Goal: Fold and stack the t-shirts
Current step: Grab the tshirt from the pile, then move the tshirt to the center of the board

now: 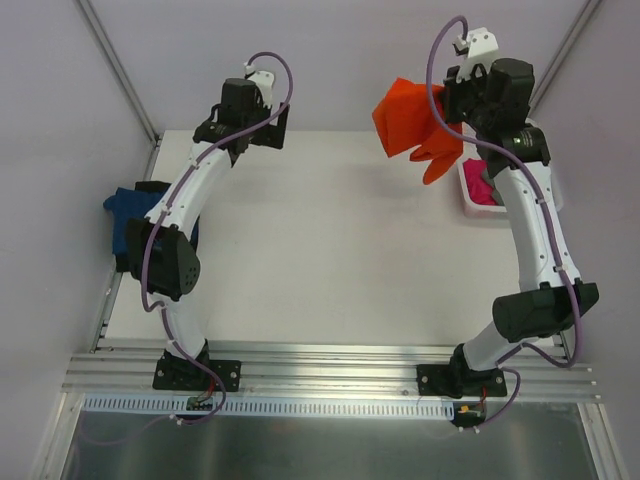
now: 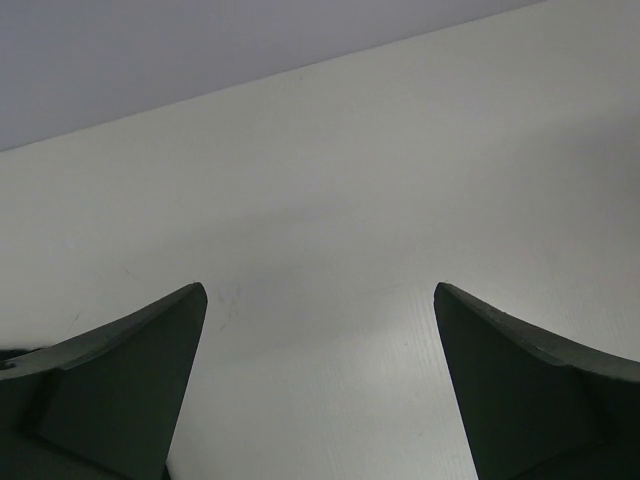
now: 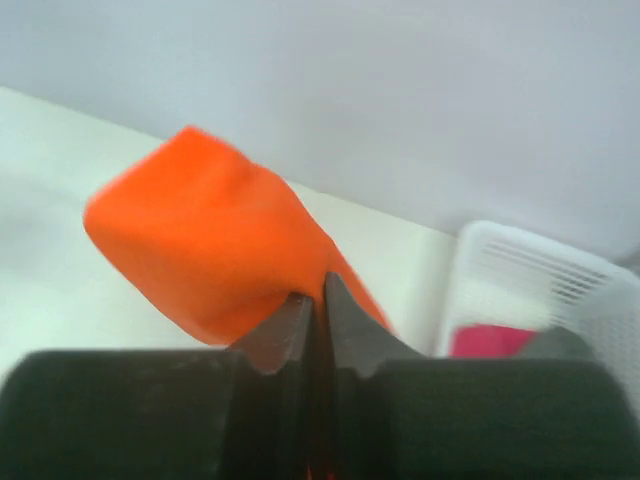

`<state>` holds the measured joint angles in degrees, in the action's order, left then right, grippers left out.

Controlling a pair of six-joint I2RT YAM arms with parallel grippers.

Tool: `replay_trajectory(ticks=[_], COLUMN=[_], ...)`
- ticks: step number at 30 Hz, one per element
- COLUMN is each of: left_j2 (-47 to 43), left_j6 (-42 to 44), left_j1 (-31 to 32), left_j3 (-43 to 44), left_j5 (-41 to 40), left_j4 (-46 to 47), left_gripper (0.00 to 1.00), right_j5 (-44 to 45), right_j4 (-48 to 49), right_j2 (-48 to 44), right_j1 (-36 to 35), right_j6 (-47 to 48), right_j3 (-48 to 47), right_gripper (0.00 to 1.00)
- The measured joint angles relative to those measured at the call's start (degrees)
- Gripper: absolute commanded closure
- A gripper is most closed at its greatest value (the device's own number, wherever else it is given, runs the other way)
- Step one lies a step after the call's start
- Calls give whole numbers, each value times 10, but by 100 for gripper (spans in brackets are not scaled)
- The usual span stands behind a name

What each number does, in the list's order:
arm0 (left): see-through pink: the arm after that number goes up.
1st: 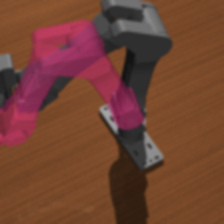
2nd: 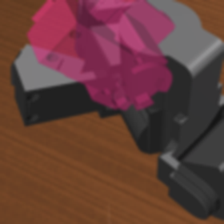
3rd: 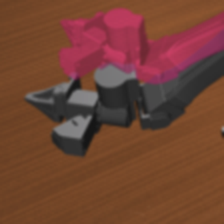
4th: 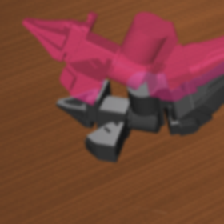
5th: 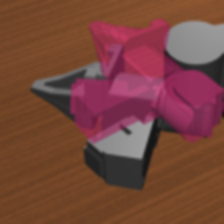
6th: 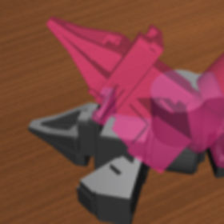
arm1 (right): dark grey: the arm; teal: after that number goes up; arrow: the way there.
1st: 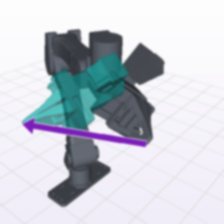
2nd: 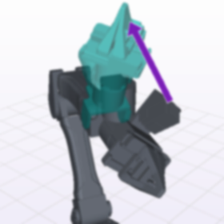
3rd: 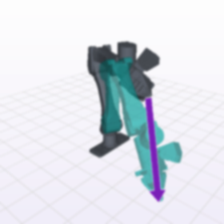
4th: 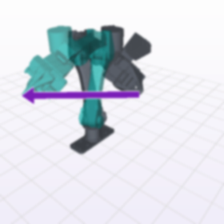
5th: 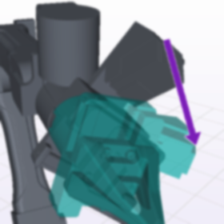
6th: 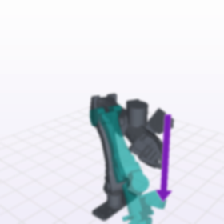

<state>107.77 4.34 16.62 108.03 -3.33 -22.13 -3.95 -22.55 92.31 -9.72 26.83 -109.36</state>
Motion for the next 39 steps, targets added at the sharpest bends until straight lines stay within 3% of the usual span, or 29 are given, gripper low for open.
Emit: replay_trajectory(ticks=[1, 2, 3, 5, 10, 16, 21, 25, 30, 39], left_j2=[0, 0, 0, 0, 1, 3, 9, 10, 10, 10], left_j6=[-4, -6, -7, -9, -9, -9, -9, -7, -4, 7], left_j1=[-2, -5, -8, -14, -24, -24, -24, -24, -17, 12], left_j3=[0, 0, 1, 7, 36, 47, 49, 49, 44, 18], left_j5=[-9, -16, -22, -30, -38, -74, -87, -84, -72, -72], left_j4=[0, 0, 0, 0, 2, 9, 9, 10, 11, 14], left_gripper=[1, 1, 1, 1, 1, 1, 1, 1, 1, 1], right_j5=[-26, -50, -73, -112, -146, -166, -252, -299, -303, -262], right_j4=[-1, -7, -13, -41, -133, -176, -254, -264, -265, -260], right_j2=[-7, -10, -11, -10, 16, 39, 150, 233, 335, 368], right_j1=[-3, -6, -8, -12, -9, 3, 1, 19, 59, 85], right_j6=[-21, -42, -60, -72, -76, -36, -22, -39, -65, -68], right_j3=[-1, -4, -4, 1, 59, 156, 56, 49, 3, -35], right_gripper=[70, 46, 12, 0, 1, 5, 7, 11, 15, 11])
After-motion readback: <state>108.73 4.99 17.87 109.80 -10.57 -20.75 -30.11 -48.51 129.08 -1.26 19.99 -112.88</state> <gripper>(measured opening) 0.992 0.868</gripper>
